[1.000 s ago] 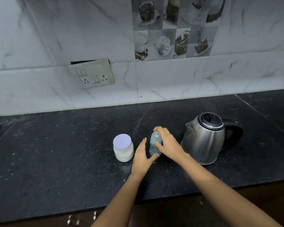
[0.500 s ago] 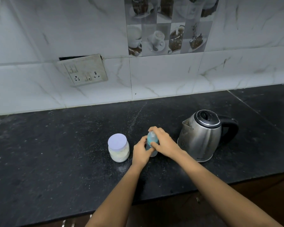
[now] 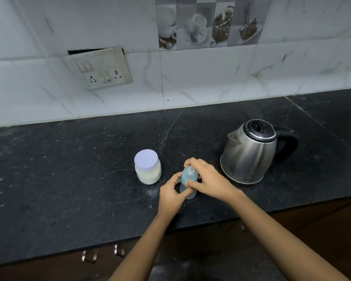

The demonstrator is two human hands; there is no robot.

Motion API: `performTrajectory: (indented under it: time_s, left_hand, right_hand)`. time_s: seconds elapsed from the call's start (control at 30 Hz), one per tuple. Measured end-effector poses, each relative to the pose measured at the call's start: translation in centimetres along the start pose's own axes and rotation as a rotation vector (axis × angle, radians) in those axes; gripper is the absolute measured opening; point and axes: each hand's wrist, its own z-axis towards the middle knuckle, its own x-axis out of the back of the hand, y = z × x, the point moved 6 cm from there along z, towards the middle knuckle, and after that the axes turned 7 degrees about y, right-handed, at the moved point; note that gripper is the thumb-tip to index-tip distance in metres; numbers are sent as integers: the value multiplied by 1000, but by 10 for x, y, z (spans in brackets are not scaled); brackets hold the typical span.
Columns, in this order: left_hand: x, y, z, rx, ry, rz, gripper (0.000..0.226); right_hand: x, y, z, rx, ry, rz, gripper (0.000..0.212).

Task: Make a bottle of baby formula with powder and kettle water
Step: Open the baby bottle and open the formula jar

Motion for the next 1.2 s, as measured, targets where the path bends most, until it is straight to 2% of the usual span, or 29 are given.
performTrajectory:
  time_s: [0.07, 0.2, 0.43, 0.53, 0.67, 0.9, 1.1, 1.2]
  left_hand:
    - [0, 0, -4, -3, 5, -5, 42]
    - [1, -3, -4, 6, 17, 10, 49]
    - [-3, -8, -7, 40, 38, -9, 50]
    - [-3, -9, -8, 46, 44, -16, 49]
    - [-4, -7, -9, 36, 39, 0, 49]
    - [-4, -12, -10, 27, 63, 28, 51]
    - [-4, -13, -9, 12, 49, 71, 54]
    - [-5, -18, -9, 13, 16, 86, 58]
  right_hand:
    - [4, -1, -5, -5, 22, 47, 39]
    - [23, 4, -19, -56, 173, 240, 49]
    - [26, 67, -54, -377, 410, 549, 40]
    - [18, 81, -69, -415, 449, 588, 41]
    - [4, 97, -84, -400, 443, 586, 49]
    - [-14, 115, -92, -338, 424, 318, 58]
    - [-15, 110, -91, -360, 402, 223, 74]
    - [-10, 100, -92, -330, 460, 203, 83]
